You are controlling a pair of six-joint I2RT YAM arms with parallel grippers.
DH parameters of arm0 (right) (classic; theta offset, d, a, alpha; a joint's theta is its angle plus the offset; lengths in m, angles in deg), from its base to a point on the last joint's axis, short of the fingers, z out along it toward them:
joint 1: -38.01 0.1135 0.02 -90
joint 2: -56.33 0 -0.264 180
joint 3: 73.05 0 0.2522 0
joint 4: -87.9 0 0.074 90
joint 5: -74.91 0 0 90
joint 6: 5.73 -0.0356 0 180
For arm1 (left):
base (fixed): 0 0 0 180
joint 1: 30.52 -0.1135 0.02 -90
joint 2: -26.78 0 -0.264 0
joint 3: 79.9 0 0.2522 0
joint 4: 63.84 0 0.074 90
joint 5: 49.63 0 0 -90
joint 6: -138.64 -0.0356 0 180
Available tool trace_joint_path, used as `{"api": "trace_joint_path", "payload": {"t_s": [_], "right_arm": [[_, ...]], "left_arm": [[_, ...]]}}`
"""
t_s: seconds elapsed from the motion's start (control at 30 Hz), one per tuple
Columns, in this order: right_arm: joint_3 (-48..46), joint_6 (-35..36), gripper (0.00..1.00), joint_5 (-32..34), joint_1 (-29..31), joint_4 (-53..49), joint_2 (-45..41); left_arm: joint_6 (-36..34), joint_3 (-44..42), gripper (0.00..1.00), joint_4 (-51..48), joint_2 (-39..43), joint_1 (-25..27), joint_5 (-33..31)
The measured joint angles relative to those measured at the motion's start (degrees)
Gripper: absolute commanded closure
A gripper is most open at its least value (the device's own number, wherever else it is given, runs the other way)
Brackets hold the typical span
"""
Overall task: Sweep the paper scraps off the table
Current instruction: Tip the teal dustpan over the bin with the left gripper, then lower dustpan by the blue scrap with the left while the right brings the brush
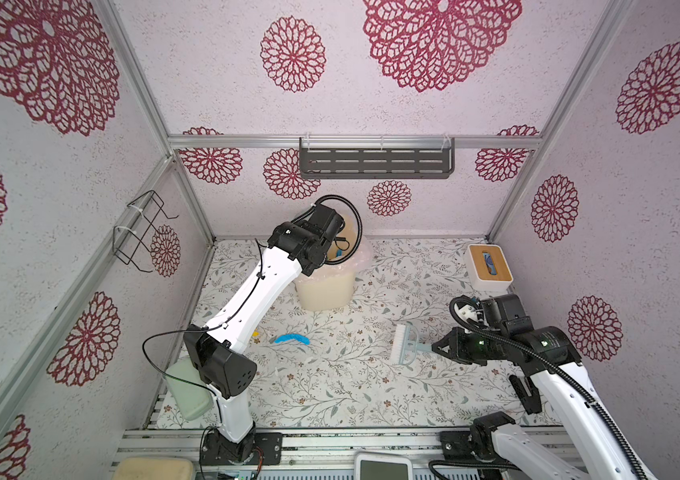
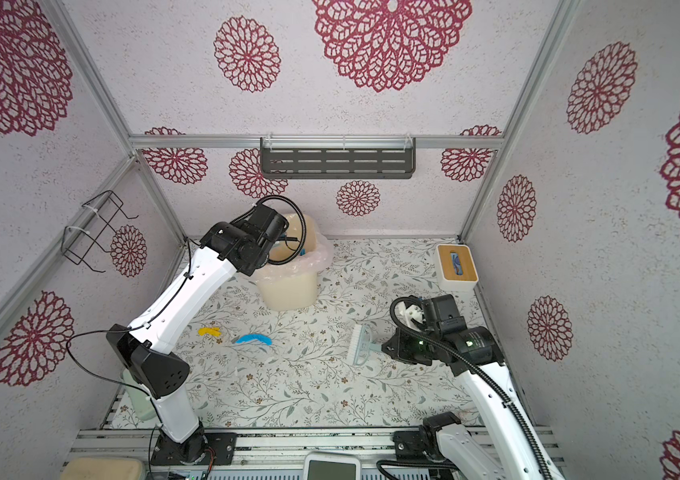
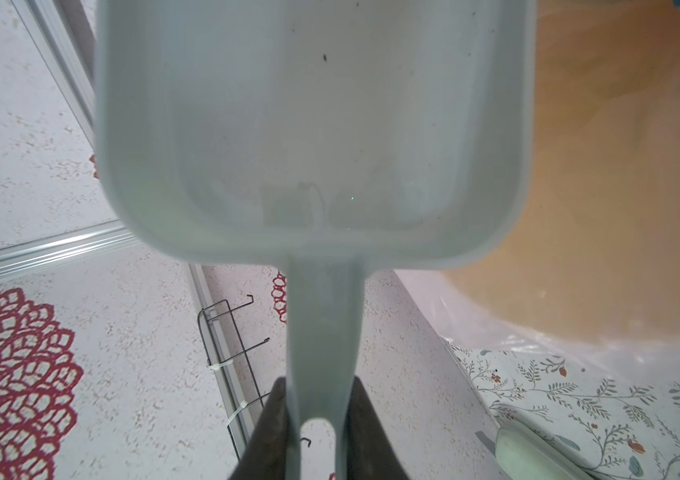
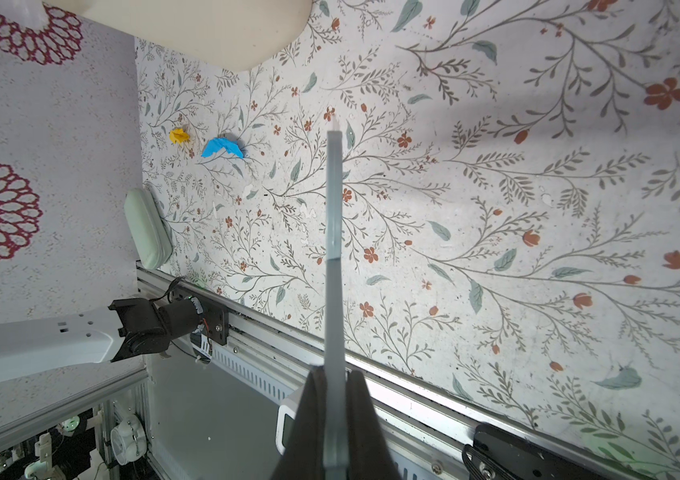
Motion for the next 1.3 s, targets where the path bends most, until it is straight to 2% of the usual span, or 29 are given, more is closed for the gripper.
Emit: {"api": "trace_joint_path", "payload": {"t_s": [0.27, 0.57, 1.03, 1.3], "right_arm": [[-0.5, 0.1, 1.0, -0.5, -0.2, 0.5, 0.1], [-3.5, 0.6, 1.0, -0.2, -0.3, 1.4, 0.1], [-9.5, -1.3, 1.0, -1.9, 0.5, 8.7, 0.1], [-13.7, -6.3, 1.0, -1.6, 7.8, 17.2, 0.9]], "left_arm": [[2.5, 1.5, 1.0, 0.0, 0.0, 0.2, 0.9], [10.4, 1.7, 1.0, 0.1, 2.1, 0.3, 9.1], [26.2, -11.2, 1.0, 2.7, 21.3, 0.6, 26.6], [34.0, -20.3, 1.0, 3.0, 31.5, 1.0, 35.3]]}}
